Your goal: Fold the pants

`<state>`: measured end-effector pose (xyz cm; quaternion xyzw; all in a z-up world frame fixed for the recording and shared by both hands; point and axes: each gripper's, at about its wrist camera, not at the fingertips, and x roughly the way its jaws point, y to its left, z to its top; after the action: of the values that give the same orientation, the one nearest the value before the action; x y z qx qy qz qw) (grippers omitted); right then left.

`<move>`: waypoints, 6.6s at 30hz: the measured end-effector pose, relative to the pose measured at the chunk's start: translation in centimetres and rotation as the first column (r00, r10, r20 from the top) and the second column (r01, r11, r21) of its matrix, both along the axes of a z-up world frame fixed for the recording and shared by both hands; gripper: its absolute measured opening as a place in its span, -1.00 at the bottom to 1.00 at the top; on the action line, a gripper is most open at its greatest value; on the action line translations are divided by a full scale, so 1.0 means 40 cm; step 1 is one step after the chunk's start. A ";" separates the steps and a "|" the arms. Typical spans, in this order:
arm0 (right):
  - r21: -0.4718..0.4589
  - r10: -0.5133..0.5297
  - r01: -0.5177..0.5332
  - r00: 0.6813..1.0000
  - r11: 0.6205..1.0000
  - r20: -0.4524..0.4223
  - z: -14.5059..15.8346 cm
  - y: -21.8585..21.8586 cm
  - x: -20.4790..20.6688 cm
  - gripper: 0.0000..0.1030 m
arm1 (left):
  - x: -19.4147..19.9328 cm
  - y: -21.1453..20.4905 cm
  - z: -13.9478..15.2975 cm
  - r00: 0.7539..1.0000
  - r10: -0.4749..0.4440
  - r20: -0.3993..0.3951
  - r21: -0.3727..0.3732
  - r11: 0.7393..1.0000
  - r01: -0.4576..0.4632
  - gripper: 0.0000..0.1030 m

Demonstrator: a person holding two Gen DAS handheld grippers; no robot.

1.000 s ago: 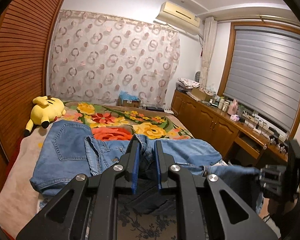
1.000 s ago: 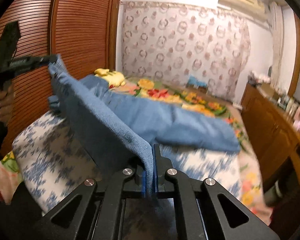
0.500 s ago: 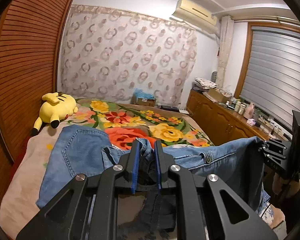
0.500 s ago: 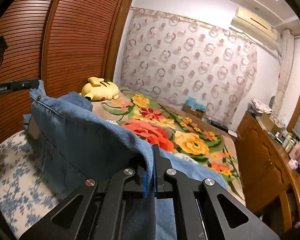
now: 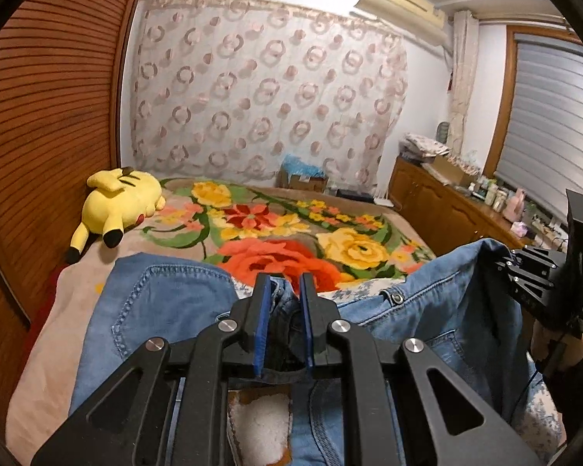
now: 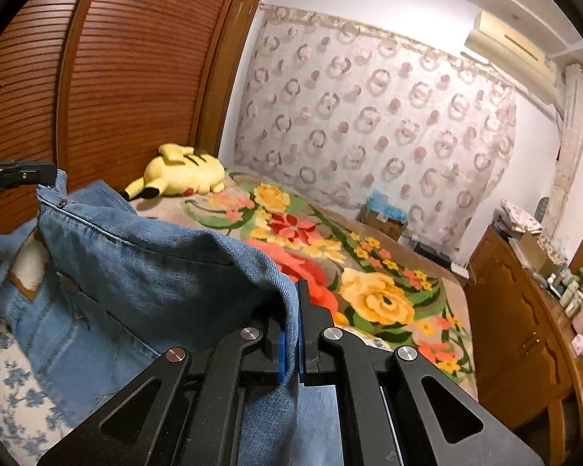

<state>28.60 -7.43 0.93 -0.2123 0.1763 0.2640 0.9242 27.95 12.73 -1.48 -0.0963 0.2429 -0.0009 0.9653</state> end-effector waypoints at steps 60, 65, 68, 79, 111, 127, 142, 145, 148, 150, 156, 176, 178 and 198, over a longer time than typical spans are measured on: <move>0.009 -0.083 0.095 0.905 0.995 -0.418 0.009 -0.154 -0.088 -0.57 | -0.005 -0.219 -0.146 0.948 -0.267 -0.174 0.104 0.952 0.288 0.63; 0.024 -0.065 0.080 0.919 0.997 -0.390 0.044 -0.176 -0.082 -0.80 | -0.005 -0.213 -0.150 0.949 -0.262 -0.177 0.098 0.954 0.282 0.63; 0.028 -0.081 0.098 0.931 0.995 -0.357 0.075 -0.190 -0.072 -0.82 | -0.005 -0.211 -0.151 0.949 -0.261 -0.178 0.099 0.955 0.281 0.63; 0.034 -0.206 0.224 0.939 0.974 -0.275 0.120 -0.247 0.016 -0.92 | -0.001 -0.209 -0.154 0.947 -0.260 -0.190 0.102 0.954 0.282 0.63; 0.042 -0.129 0.147 0.948 0.988 -0.290 0.176 -0.319 0.075 -0.92 | 0.001 -0.223 -0.172 0.944 -0.255 -0.212 0.114 0.952 0.283 0.63; 0.023 -0.302 0.328 0.894 0.945 -0.331 0.104 -0.339 0.201 -0.13 | 0.006 -0.219 -0.185 0.943 -0.256 -0.214 0.126 0.950 0.287 0.63; -0.115 -0.267 0.242 0.891 0.964 -0.366 0.007 -0.359 0.024 0.04 | -0.007 -0.209 -0.172 0.949 -0.247 -0.194 0.120 0.955 0.273 0.63; -0.159 -0.291 0.248 0.877 0.956 -0.382 -0.020 -0.366 0.044 0.03 | -0.012 -0.214 -0.173 0.948 -0.254 -0.193 0.125 0.952 0.281 0.63; -0.186 -0.298 0.247 0.889 0.951 -0.347 -0.009 -0.378 0.073 -0.78 | -0.011 -0.214 -0.174 0.947 -0.252 -0.199 0.124 0.952 0.279 0.63; -0.188 -0.303 0.254 0.900 0.949 -0.315 0.012 -0.398 0.094 -0.84 | -0.008 -0.211 -0.174 0.947 -0.250 -0.203 0.122 0.953 0.278 0.63; -0.139 -0.410 0.387 0.883 0.911 -0.228 0.109 -0.489 0.202 -0.86 | -0.006 -0.213 -0.172 0.946 -0.251 -0.205 0.125 0.952 0.280 0.63; 0.028 -0.476 0.518 0.803 0.855 -0.359 0.097 -0.582 0.255 0.06 | -0.021 -0.200 -0.135 0.959 -0.212 -0.190 0.139 0.961 0.240 0.63; 0.052 -0.460 0.519 0.795 0.853 -0.394 0.085 -0.606 0.220 0.14 | -0.045 -0.192 -0.121 0.965 -0.195 -0.178 0.146 0.964 0.222 0.63; 0.255 -0.305 0.595 0.678 0.762 -0.669 -0.060 -0.749 0.235 0.31 | -0.174 -0.140 -0.111 0.974 -0.135 -0.182 0.110 0.981 0.156 0.63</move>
<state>37.99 -37.37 -1.49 0.1544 0.4357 0.1059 0.8804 20.97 7.12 -5.94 -0.0177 0.3323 -0.0482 0.9418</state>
